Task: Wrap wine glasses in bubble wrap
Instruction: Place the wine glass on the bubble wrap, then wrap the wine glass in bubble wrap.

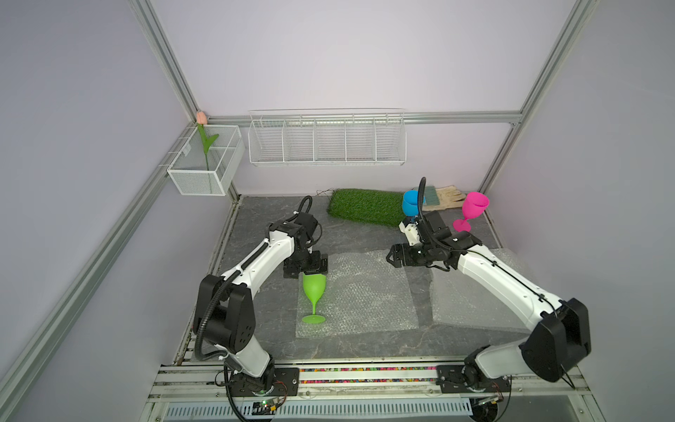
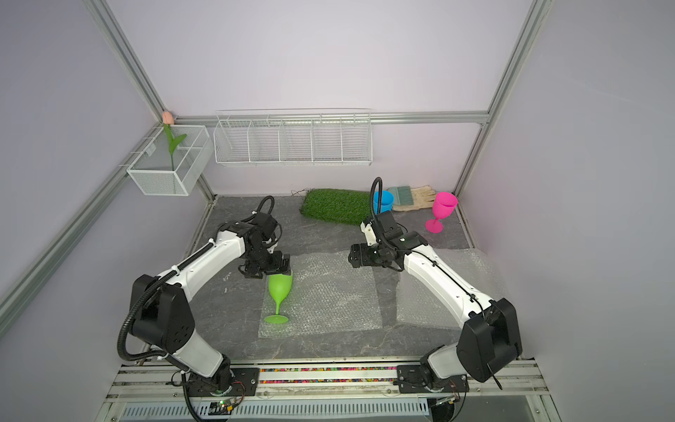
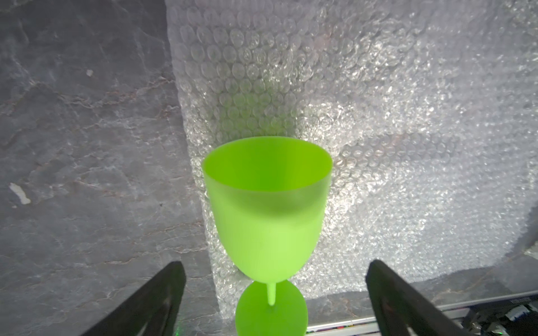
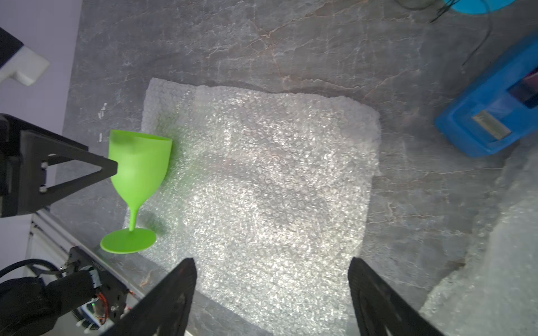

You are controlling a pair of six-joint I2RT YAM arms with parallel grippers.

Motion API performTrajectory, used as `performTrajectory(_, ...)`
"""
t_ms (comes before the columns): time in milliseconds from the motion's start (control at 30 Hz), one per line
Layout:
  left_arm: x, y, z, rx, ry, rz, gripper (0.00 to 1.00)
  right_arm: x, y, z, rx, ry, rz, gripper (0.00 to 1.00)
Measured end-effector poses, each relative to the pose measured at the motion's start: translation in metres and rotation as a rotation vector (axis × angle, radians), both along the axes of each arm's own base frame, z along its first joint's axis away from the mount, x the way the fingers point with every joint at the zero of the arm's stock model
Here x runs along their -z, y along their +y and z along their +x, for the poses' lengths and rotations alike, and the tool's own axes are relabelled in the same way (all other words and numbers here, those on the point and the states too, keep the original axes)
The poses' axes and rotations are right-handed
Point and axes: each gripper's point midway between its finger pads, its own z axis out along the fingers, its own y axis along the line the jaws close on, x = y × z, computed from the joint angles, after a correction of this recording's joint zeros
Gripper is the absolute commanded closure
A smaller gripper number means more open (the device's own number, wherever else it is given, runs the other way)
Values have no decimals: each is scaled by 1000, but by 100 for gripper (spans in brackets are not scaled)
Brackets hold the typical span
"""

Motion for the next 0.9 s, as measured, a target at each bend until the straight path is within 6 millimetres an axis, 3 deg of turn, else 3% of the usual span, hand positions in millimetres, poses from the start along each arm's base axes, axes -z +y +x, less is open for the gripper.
performTrajectory(233, 23, 11, -19, -70, 37, -37, 5, 4, 51, -11, -54, 74, 139, 16)
performTrajectory(400, 10, 53, -18, -246, -44, -82, 12, 27, 107, -24, -109, 168, 208, 16)
performTrajectory(533, 10, 74, -17, -337, -79, -88, 19, 45, 149, -30, -141, 224, 214, 15)
performTrajectory(733, 45, 72, -26, -363, 2, -95, 39, 51, 202, -29, -175, 236, 227, 15)
performTrajectory(900, 67, 66, -30, -375, 44, -125, 56, 63, 211, -29, -166, 254, 213, 16)
